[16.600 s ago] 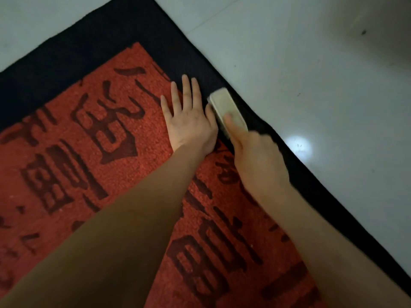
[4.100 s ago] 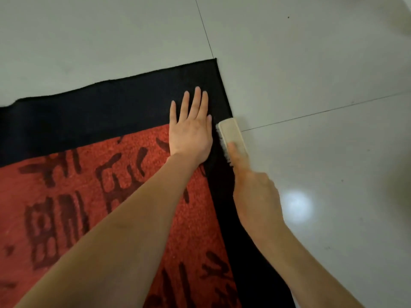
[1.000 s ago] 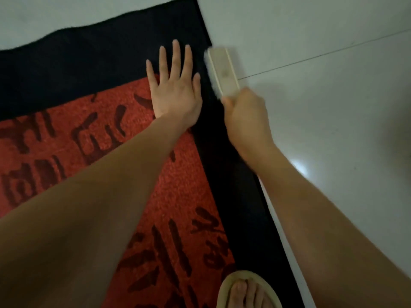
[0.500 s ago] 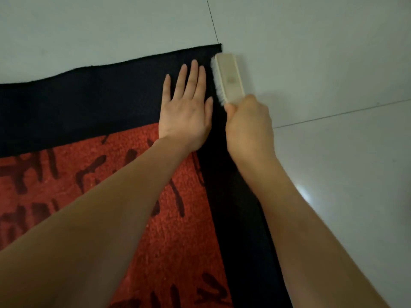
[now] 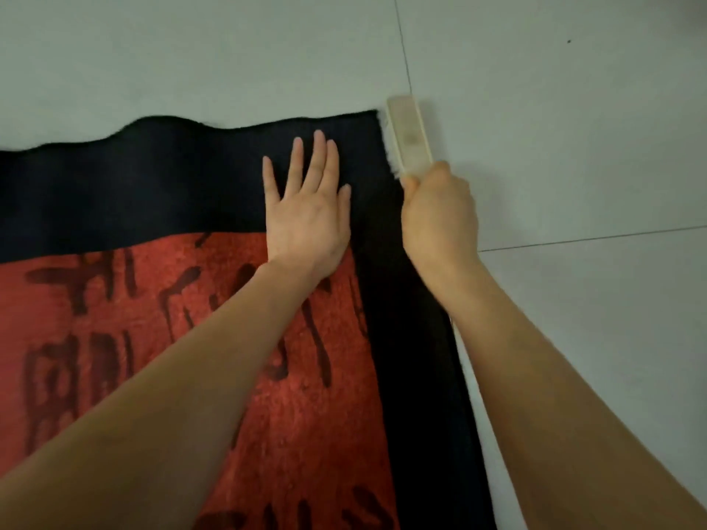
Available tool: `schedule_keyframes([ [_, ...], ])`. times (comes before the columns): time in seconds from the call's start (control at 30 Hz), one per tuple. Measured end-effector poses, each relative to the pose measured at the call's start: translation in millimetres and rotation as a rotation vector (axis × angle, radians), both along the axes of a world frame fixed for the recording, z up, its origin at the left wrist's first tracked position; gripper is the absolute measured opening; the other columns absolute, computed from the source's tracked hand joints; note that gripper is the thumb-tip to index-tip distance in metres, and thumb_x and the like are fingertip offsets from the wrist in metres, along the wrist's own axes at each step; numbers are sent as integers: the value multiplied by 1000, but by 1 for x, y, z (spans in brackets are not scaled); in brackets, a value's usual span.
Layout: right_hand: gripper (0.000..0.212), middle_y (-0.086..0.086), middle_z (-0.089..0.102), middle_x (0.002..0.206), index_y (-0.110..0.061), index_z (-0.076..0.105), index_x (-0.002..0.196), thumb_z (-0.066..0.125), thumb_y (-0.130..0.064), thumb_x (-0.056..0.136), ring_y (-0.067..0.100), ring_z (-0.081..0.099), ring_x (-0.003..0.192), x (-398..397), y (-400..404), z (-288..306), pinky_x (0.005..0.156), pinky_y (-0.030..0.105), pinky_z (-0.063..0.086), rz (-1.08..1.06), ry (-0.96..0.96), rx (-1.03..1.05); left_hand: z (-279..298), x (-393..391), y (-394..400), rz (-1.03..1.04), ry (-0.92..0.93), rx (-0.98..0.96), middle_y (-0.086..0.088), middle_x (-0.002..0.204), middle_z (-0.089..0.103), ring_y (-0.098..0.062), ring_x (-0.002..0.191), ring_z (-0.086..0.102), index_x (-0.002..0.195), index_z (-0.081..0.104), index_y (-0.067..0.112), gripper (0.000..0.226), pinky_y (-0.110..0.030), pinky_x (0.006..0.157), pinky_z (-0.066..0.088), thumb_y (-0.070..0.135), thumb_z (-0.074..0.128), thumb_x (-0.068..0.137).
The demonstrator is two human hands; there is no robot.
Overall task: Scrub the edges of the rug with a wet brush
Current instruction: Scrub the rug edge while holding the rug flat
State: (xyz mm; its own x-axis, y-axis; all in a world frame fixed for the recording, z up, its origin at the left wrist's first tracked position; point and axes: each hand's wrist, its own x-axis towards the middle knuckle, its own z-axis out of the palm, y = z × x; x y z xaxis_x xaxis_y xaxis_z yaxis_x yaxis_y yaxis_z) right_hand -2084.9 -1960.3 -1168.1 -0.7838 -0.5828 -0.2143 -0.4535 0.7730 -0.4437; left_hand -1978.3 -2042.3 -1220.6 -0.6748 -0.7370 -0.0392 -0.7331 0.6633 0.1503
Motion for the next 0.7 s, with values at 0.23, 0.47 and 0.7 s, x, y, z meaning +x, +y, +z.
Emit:
schedule_keyframes([
  [0.23,30,17,60,115,-3,51,118,42,-27,102,35,59,104,40,-8,4,70,35,38,87,13,14,1,6,-16,-41,-12,14,-1,165,1,-19,152,-1,157,5,14,58,-42,123,-1,36,18,105],
  [0.47,30,16,62,116,-1,55,119,43,-22,102,31,61,104,25,-54,1,76,36,46,45,-45,-72,0,5,-21,28,65,42,-12,164,2,-20,152,0,155,7,4,55,-32,122,-2,20,22,105],
  [0.7,32,21,62,113,0,55,114,46,-27,100,38,59,103,41,-19,3,74,39,44,72,-21,7,1,6,-23,7,57,37,-11,164,1,-19,152,-1,155,6,5,54,-31,122,-3,23,20,106],
])
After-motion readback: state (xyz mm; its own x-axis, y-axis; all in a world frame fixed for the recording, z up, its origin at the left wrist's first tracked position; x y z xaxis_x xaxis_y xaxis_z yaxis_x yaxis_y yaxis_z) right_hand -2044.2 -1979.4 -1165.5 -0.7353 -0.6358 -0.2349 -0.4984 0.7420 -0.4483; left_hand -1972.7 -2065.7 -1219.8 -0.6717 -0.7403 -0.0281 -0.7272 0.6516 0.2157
